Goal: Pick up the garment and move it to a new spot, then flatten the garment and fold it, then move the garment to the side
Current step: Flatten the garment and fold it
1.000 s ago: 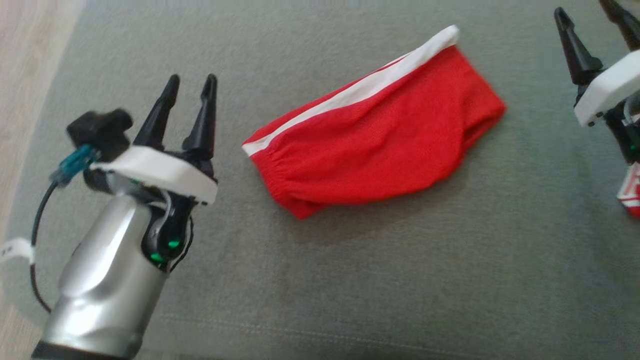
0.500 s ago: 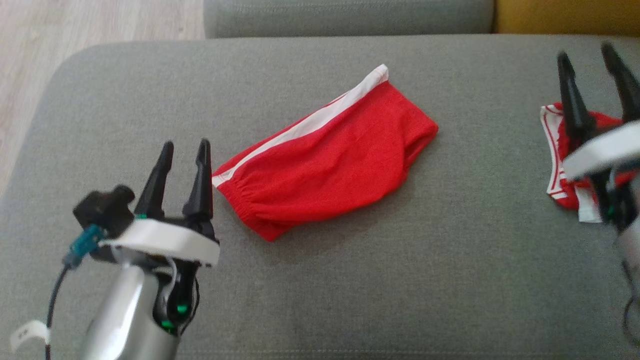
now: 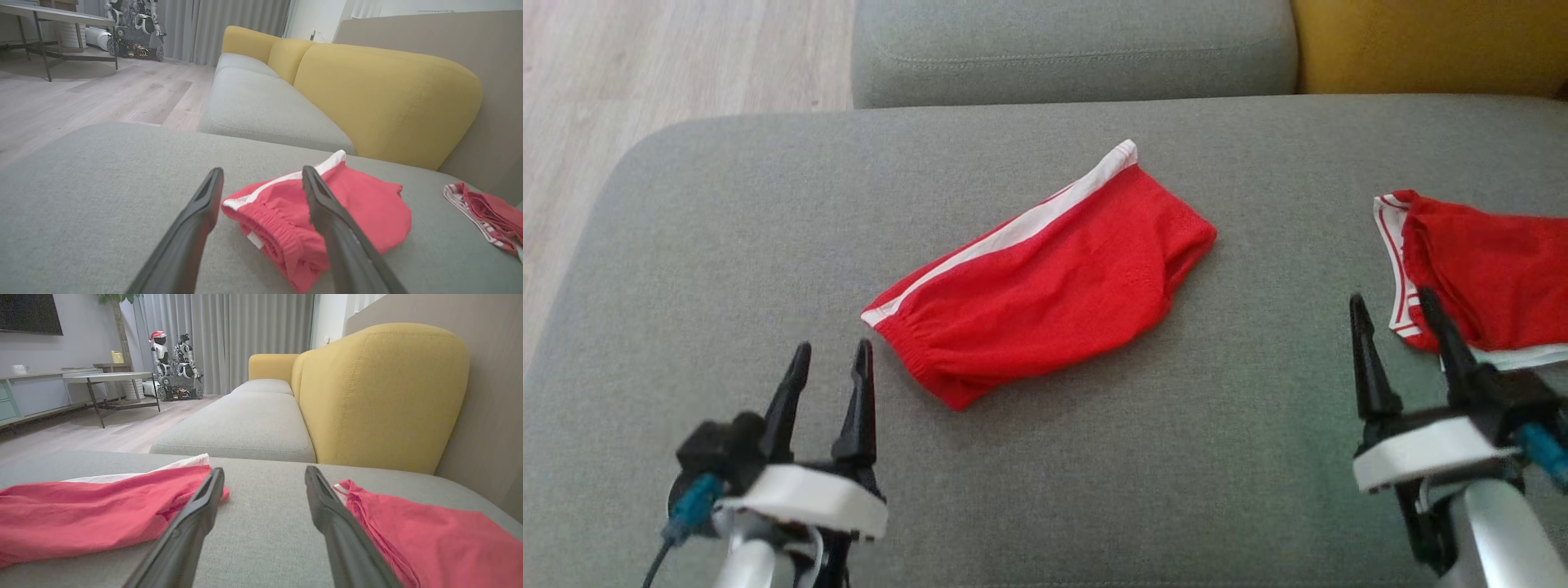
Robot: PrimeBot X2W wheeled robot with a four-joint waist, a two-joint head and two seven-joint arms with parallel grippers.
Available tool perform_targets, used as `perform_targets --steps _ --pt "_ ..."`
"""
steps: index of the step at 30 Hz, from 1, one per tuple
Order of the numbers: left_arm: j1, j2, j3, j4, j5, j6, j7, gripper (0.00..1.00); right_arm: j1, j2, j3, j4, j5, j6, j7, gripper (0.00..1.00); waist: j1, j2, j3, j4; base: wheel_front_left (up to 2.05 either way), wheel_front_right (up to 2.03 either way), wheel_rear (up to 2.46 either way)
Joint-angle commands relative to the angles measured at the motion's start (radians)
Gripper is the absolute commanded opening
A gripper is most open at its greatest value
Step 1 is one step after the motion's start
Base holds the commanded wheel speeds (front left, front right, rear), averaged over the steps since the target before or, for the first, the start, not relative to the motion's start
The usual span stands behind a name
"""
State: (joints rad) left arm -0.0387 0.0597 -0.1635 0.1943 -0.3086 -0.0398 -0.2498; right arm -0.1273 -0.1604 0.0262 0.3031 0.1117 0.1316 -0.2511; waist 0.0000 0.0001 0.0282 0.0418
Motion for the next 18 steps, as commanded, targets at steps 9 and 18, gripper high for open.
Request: perform_targets --steps 9,18 --pt "0.010 -0.009 0.048 -0.050 0.023 -0.016 -0.012 1.00 0.021 0.046 -0.013 -0.052 0.037 -0.001 0.053 1.00 0.0000 -0.0001 -0.003 0.016 0.00 0.00 0.00" --pt "-0.024 -0.009 0.006 -0.035 0.011 -0.019 -0.012 1.00 -0.077 0.092 -0.005 0.019 0.404 -0.001 0.286 1.00 0.0000 -0.0001 0.052 0.084 0.00 0.00 0.00"
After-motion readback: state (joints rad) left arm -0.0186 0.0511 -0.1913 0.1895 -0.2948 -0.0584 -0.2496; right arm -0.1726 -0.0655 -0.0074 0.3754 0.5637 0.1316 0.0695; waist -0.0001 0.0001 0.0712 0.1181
